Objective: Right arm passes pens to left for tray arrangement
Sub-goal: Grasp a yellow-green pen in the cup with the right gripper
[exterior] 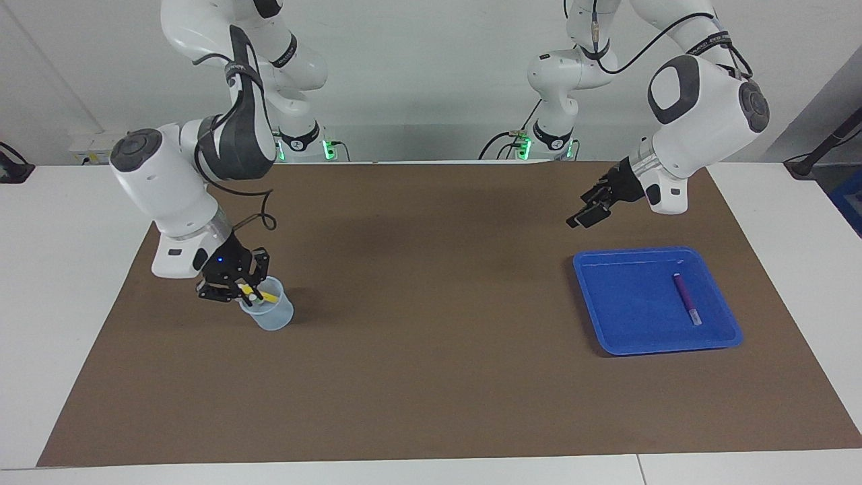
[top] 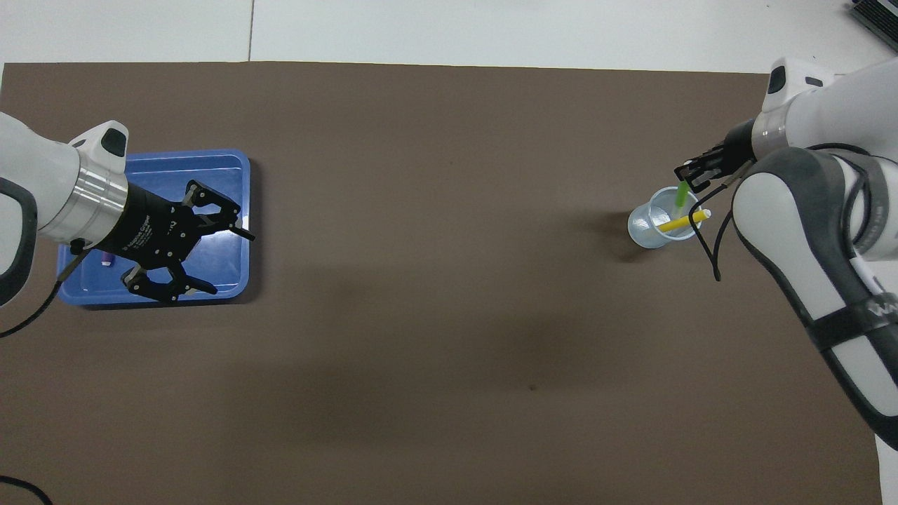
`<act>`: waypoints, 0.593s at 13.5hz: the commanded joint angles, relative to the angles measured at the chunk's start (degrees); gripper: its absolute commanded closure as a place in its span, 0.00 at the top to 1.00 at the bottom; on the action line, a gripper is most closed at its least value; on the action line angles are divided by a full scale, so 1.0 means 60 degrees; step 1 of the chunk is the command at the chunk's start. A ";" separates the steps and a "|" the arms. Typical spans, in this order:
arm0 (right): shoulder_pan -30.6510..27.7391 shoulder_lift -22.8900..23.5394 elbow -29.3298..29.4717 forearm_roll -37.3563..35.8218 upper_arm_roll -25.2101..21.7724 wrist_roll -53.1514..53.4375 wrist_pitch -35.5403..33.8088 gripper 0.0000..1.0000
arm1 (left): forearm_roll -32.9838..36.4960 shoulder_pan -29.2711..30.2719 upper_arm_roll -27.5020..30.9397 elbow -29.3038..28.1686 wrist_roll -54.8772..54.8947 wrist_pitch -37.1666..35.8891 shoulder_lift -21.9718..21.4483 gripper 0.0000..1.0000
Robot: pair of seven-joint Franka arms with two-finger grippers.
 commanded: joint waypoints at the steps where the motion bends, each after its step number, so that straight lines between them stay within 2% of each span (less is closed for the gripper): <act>1: -0.0080 -0.0830 0.0088 0.0245 0.0123 0.0754 -0.0798 0.04 | -0.1132 -0.0101 0.0084 -0.0077 -0.1171 -0.0079 -0.0188 0.84; 4: 0.0037 -0.0964 0.1009 0.0479 0.0167 0.2433 -0.2131 0.04 | -0.2054 -0.0217 0.0055 -0.0063 -0.3512 0.0387 -0.0173 0.81; 6: 0.0284 -0.0964 0.1056 0.1151 0.0371 0.4117 -0.2120 0.04 | -0.2598 -0.0262 0.0040 -0.0034 -0.4847 0.0653 -0.0144 0.80; 8: 0.0927 -0.0935 0.1056 0.1212 0.0386 0.5948 -0.1960 0.04 | -0.2995 -0.0481 0.0026 0.0010 -0.5742 0.0828 -0.0100 0.80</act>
